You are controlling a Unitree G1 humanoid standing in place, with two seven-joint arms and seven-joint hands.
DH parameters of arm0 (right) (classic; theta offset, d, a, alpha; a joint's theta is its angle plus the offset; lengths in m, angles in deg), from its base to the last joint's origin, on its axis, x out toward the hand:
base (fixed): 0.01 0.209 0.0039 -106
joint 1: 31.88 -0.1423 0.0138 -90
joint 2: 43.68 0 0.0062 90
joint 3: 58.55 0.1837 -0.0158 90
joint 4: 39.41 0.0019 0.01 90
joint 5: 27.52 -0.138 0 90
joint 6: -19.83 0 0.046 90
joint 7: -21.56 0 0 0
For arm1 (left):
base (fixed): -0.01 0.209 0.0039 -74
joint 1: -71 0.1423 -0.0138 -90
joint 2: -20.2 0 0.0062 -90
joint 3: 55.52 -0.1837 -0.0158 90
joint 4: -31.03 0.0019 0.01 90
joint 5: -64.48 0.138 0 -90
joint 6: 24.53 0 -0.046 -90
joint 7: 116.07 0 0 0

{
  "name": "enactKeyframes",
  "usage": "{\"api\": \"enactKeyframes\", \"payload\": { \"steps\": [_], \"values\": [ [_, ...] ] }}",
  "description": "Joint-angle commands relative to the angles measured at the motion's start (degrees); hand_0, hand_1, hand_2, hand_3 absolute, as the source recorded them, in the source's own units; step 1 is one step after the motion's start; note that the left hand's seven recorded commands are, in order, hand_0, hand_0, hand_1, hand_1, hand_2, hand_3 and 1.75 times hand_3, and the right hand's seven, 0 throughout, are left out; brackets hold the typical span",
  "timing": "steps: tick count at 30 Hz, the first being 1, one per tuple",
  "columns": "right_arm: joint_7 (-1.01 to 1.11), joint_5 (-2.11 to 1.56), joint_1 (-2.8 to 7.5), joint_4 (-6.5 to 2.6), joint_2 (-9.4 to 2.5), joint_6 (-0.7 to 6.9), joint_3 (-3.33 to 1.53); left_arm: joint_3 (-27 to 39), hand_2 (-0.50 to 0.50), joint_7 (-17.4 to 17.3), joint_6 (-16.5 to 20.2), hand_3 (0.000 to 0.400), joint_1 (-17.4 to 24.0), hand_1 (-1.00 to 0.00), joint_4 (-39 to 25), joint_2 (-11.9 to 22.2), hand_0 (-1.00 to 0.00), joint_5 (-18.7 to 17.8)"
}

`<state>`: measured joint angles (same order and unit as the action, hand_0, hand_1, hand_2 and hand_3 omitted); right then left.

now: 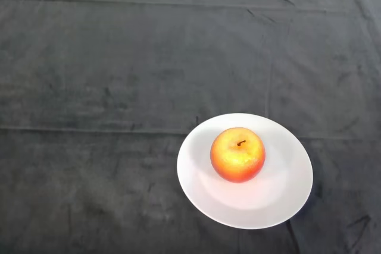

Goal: Move the apple to the plate

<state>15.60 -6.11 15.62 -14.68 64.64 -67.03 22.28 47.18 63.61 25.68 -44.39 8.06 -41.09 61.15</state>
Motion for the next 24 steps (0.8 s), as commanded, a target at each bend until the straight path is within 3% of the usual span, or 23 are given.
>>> {"api": "enactKeyframes", "payload": {
  "steps": [1, 12, 24],
  "values": [
    [0.23, -0.28, 0.97, -1.17, 0.4, -0.23, 0.62, 2.5, 0.0, 1.4, 1.0, 0.0, 1.5, 0.0, 2.0, 5.0, 0.0, -1.4],
    [0.18, -0.27, 0.87, -1.39, 0.39, -0.36, 0.58, 3.3, 0.0, 5.5, 2.9, 0.0, 1.1, 0.0, 1.9, 4.9, 0.0, -0.6],
    [0.14, -0.27, 0.82, -1.52, 0.38, -0.45, 0.56, 3.8, 0.0, 6.6, 3.1, 0.0, 1.3, 0.0, 1.2, 4.6, 0.0, -0.1]
  ]
}}
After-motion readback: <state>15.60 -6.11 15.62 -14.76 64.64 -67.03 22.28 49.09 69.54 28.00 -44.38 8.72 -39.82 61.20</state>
